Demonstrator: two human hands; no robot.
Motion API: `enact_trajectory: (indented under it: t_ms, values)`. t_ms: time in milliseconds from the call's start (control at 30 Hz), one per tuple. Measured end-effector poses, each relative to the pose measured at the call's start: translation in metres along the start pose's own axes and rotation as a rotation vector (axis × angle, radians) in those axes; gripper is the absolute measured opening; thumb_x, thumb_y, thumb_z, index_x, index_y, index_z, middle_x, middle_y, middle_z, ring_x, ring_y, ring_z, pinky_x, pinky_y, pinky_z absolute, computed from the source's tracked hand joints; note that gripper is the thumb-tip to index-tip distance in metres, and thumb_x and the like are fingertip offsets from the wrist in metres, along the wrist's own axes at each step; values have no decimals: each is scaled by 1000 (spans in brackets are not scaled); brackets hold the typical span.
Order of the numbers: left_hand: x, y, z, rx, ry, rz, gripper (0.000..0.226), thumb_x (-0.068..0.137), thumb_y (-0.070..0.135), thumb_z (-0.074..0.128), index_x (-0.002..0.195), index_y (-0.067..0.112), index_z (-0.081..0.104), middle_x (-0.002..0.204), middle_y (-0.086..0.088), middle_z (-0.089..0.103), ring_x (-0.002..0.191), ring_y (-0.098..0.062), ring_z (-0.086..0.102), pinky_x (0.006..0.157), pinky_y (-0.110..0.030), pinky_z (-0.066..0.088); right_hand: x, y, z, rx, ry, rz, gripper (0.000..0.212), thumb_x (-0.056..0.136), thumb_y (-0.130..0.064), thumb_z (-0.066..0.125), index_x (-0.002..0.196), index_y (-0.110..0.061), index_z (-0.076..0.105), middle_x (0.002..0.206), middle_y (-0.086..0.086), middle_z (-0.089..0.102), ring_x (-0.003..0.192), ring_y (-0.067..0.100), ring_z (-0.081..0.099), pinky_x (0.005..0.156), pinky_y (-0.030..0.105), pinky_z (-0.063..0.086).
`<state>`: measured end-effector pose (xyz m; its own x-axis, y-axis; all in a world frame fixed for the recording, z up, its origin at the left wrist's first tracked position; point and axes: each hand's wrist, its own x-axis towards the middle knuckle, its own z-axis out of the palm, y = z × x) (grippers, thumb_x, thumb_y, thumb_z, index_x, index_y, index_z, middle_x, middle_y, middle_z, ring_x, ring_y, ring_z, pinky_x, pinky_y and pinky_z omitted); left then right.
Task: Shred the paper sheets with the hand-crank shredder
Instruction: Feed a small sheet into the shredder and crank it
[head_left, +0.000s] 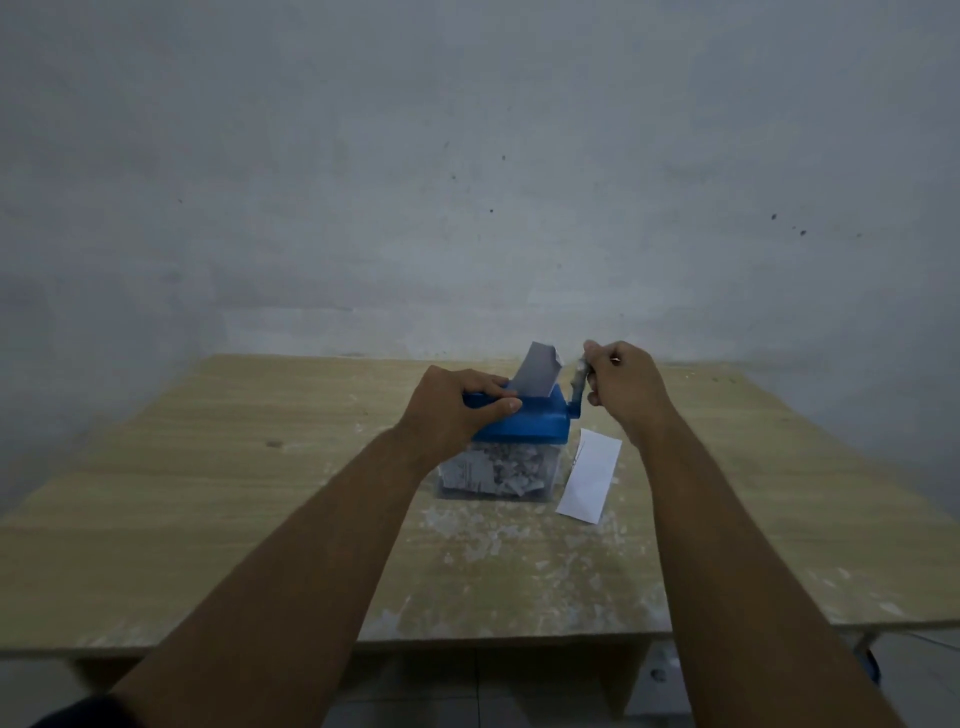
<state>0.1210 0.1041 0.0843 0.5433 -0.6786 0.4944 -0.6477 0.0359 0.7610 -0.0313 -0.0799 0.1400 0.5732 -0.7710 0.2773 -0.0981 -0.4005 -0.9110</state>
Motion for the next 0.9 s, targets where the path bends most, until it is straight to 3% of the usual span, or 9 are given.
enact_trajectory:
  t_ms: [200,333,533,667,800,900]
  values:
    - [-1,1,-1,-41,-14,-5,19,90,33,85,105,23,86,121,10,76,102,9,67,81,-10,56,30,41,24,-20,-74,155,35,106,-33,58,87,-4,61,81,15,67,70,27,61,73,47,60]
    - [-2,1,2,-70,0,-4,19,89,33,85,105,23,86,117,15,75,103,8,68,81,-11,57,7,87,30,-36,-142,298,26,107,-13,53,84,-3,58,73,14,55,58,23,45,59,40,43]
    - [-3,3,3,-83,-3,-14,19,88,31,86,104,22,86,120,11,76,104,5,69,84,-14,59,-47,105,24,-131,-74,201,28,106,-26,48,85,-12,60,67,0,53,58,18,48,65,40,48]
    - [-2,4,2,-84,-22,-32,14,87,28,87,101,23,86,113,17,74,100,13,66,80,-6,53,-74,99,10,-144,-84,120,17,105,-22,52,93,-21,64,89,3,64,79,23,59,79,47,56]
    - [-2,2,3,-78,1,-23,14,87,30,87,100,24,87,114,15,75,101,12,67,80,-7,53,-95,69,-8,-127,-115,73,19,108,-25,52,97,-15,64,88,13,68,74,26,63,68,42,54]
    - [-2,1,3,-50,1,-16,15,87,32,87,100,26,87,116,14,76,101,13,66,82,-7,54,-104,44,-18,-148,-94,10,22,108,-28,52,97,-14,65,84,10,68,72,26,64,69,42,53]
